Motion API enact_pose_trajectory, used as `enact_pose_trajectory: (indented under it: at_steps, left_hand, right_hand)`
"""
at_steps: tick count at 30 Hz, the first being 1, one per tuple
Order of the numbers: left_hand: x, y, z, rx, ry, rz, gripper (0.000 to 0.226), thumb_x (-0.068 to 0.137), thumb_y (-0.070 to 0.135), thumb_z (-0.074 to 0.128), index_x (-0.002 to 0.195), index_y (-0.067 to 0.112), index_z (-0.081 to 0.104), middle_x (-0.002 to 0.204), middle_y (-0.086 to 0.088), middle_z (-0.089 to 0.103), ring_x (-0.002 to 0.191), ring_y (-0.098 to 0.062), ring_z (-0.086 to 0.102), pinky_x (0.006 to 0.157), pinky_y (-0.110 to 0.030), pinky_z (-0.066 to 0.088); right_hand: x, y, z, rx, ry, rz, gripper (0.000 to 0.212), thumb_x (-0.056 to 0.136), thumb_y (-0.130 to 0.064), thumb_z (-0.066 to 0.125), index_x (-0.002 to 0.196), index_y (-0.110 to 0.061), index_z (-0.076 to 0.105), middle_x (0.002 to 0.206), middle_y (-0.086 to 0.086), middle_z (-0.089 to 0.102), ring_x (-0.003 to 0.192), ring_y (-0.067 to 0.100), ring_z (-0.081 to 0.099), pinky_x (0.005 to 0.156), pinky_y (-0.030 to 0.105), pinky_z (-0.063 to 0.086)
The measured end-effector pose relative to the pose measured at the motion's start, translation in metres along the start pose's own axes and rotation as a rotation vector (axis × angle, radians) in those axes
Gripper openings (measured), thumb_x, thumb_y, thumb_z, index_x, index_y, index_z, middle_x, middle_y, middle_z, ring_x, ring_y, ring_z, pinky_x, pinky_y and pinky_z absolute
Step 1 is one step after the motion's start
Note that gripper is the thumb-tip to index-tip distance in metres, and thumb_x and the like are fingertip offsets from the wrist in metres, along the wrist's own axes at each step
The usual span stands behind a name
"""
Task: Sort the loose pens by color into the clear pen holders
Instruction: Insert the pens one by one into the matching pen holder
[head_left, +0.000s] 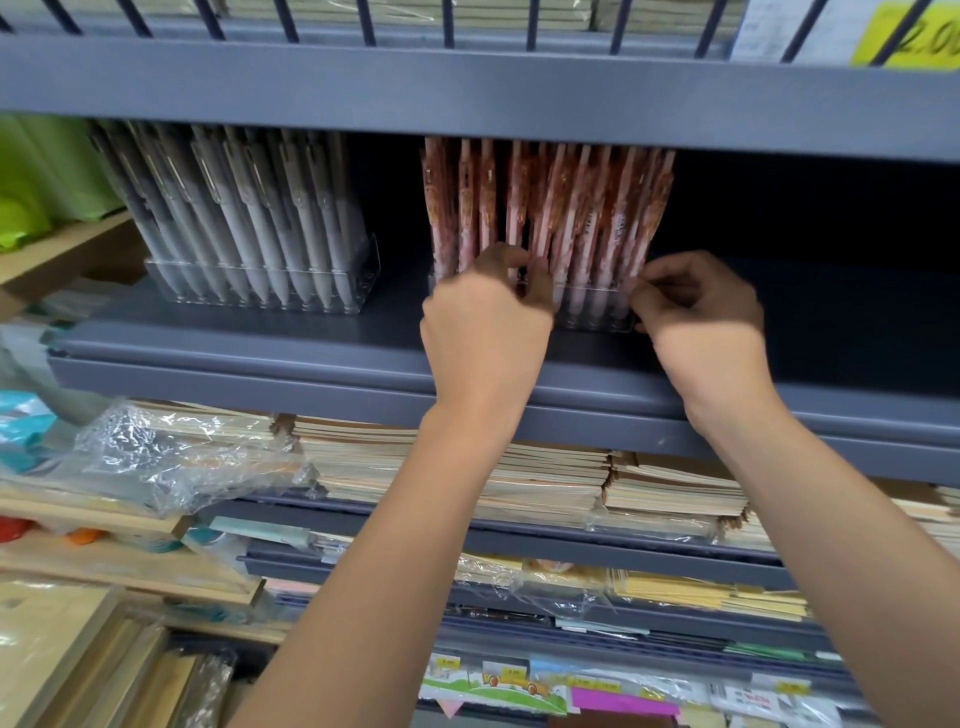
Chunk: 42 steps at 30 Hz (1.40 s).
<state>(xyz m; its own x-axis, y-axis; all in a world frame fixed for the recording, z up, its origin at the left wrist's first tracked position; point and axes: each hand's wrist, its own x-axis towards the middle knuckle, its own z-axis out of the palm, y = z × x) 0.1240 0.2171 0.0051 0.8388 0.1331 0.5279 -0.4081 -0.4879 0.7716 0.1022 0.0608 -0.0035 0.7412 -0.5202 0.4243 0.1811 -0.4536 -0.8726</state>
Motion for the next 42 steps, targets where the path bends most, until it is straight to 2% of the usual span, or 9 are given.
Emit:
enact_pose_trajectory:
  at_steps: [11, 16, 26, 29, 33, 37, 40, 42]
  left_hand:
    - [0.006, 0.002, 0.001, 0.095, -0.067, 0.02, 0.024, 0.097, 0.037, 0.056, 0.103, 0.023, 0.074, 0.078, -0.009, 0.074, 0.083, -0.034, 0.068, 0.076, -0.037, 0.055]
    - [0.004, 0.002, 0.002, 0.087, -0.071, 0.026, 0.026, 0.098, 0.035, 0.055, 0.109, 0.023, 0.074, 0.081, -0.011, 0.075, 0.089, -0.034, 0.068, 0.082, -0.037, 0.054]
    - [-0.001, 0.002, 0.0, 0.068, -0.03, 0.036, 0.024, 0.096, 0.034, 0.057, 0.104, 0.02, 0.076, 0.073, -0.008, 0.074, 0.081, -0.031, 0.07, 0.077, -0.041, 0.055]
    - [0.003, 0.002, 0.002, 0.106, -0.056, 0.042, 0.029, 0.098, 0.039, 0.054, 0.099, 0.021, 0.076, 0.075, -0.01, 0.073, 0.081, -0.033, 0.068, 0.078, -0.039, 0.055]
    - [0.007, 0.002, 0.0, 0.095, -0.082, 0.025, 0.032, 0.097, 0.037, 0.054, 0.084, 0.016, 0.074, 0.069, -0.011, 0.07, 0.075, -0.037, 0.067, 0.076, -0.038, 0.055]
    - [0.009, 0.003, -0.002, 0.033, -0.081, -0.033, 0.035, 0.096, 0.033, 0.061, 0.07, 0.014, 0.074, 0.048, 0.002, 0.062, 0.066, -0.026, 0.067, 0.074, -0.033, 0.056]
    - [0.018, 0.004, -0.001, 0.013, -0.103, -0.114, 0.035, 0.093, 0.036, 0.065, 0.065, 0.017, 0.072, 0.039, 0.007, 0.057, 0.053, -0.003, 0.062, 0.067, -0.019, 0.053]
    - [0.022, 0.004, -0.001, 0.024, -0.136, -0.151, 0.038, 0.093, 0.038, 0.066, 0.06, 0.021, 0.068, 0.035, 0.012, 0.055, 0.044, 0.005, 0.056, 0.054, -0.006, 0.042]
  right_hand:
    - [0.0, 0.001, 0.0, -0.032, 0.017, -0.029, 0.01, 0.08, -0.026, 0.069, 0.078, -0.034, 0.064, 0.074, -0.011, 0.069, 0.074, 0.012, 0.067, 0.076, 0.037, 0.059]
    - [-0.001, 0.0, 0.0, -0.028, 0.026, -0.031, 0.012, 0.08, -0.024, 0.068, 0.076, -0.035, 0.063, 0.075, -0.01, 0.068, 0.074, 0.014, 0.067, 0.077, 0.039, 0.059]
    - [-0.001, 0.002, 0.0, -0.029, 0.032, -0.033, 0.015, 0.081, -0.024, 0.069, 0.074, -0.036, 0.063, 0.073, -0.013, 0.068, 0.071, 0.006, 0.065, 0.072, 0.03, 0.057]
    - [-0.001, 0.002, 0.0, -0.029, 0.026, -0.033, 0.015, 0.081, -0.023, 0.069, 0.076, -0.035, 0.063, 0.073, -0.013, 0.068, 0.07, 0.005, 0.064, 0.071, 0.027, 0.056]
    - [-0.001, 0.001, 0.0, -0.038, 0.022, -0.033, 0.016, 0.083, -0.022, 0.069, 0.076, -0.035, 0.062, 0.073, -0.014, 0.067, 0.069, 0.001, 0.063, 0.067, 0.022, 0.051]
    - [-0.001, 0.0, 0.0, -0.037, 0.016, -0.027, 0.014, 0.084, -0.02, 0.068, 0.08, -0.031, 0.063, 0.075, -0.011, 0.067, 0.072, 0.009, 0.064, 0.071, 0.027, 0.054]
    - [-0.001, 0.0, 0.001, -0.043, 0.02, -0.03, 0.008, 0.084, -0.018, 0.069, 0.085, -0.026, 0.065, 0.075, -0.01, 0.067, 0.074, 0.011, 0.064, 0.073, 0.029, 0.054]
    - [-0.001, 0.0, 0.001, -0.047, 0.024, -0.031, 0.008, 0.084, -0.019, 0.069, 0.085, -0.025, 0.065, 0.074, -0.011, 0.066, 0.073, 0.011, 0.064, 0.073, 0.028, 0.053]
